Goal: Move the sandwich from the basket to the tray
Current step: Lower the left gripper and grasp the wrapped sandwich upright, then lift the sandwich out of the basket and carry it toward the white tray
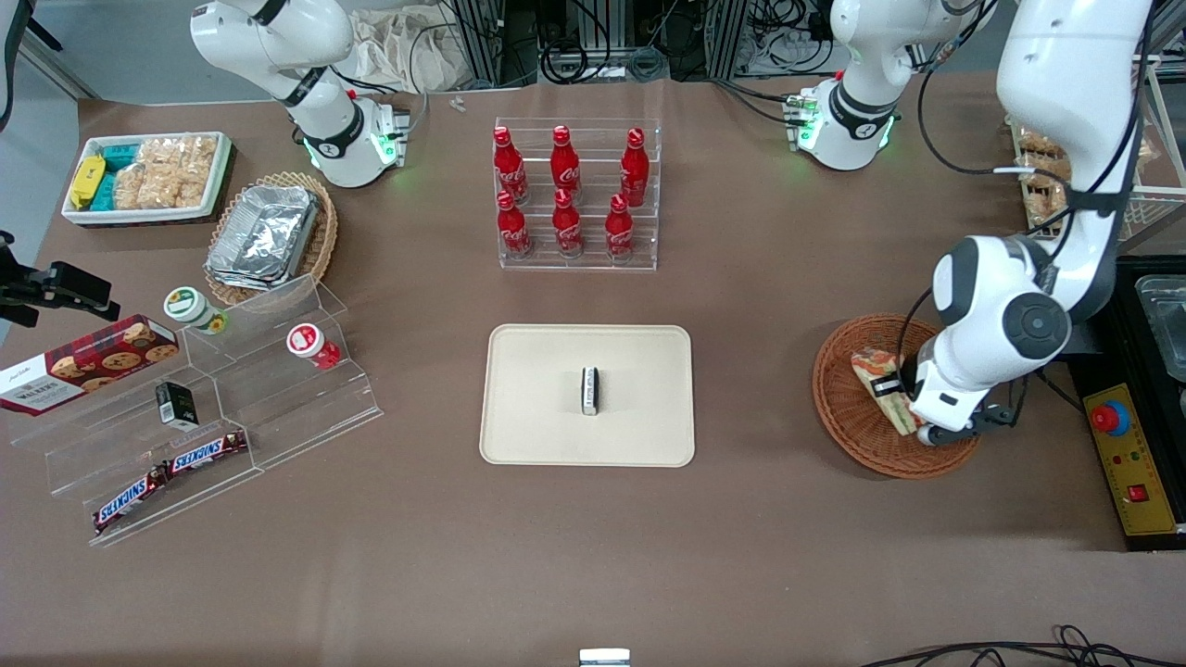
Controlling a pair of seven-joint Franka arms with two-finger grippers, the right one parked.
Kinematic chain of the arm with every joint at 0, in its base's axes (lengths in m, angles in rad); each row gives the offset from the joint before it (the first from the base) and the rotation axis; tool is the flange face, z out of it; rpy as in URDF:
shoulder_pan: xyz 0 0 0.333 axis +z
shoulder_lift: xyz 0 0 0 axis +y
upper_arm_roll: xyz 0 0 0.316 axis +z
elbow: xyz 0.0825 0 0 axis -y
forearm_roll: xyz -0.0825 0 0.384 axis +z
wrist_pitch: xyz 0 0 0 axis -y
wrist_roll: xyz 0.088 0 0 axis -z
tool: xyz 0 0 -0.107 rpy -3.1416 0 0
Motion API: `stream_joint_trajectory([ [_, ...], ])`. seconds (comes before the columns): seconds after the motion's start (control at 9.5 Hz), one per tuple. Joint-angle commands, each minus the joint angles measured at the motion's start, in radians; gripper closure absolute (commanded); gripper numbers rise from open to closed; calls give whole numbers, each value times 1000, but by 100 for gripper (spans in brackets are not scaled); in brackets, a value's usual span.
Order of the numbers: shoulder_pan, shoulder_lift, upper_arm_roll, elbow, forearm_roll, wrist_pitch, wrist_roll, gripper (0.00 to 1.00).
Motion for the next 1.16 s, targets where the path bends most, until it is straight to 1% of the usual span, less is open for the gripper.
stream_joint_trajectory([
  [0.0, -5, -73, -46, 155, -14, -250, -26, 100],
  [0.11, -5, -68, -80, 266, -9, -387, -26, 100],
  [0.21, -5, -68, -118, 343, -6, -465, -23, 100],
  [0.32, -5, -67, -157, 389, -8, -481, -20, 100],
  [0.53, -12, -45, -276, 393, -3, -477, -11, 100],
  [0.63, -55, -4, -303, 397, 17, -468, -11, 100],
  [0.74, -128, 52, -303, 399, 59, -451, -17, 100],
  [0.84, -184, 115, -303, 412, 73, -425, -19, 100],
  [0.95, -214, 186, -301, 457, 83, -413, -16, 100],
  [1.05, -224, 221, -304, 474, 83, -408, -11, 100],
])
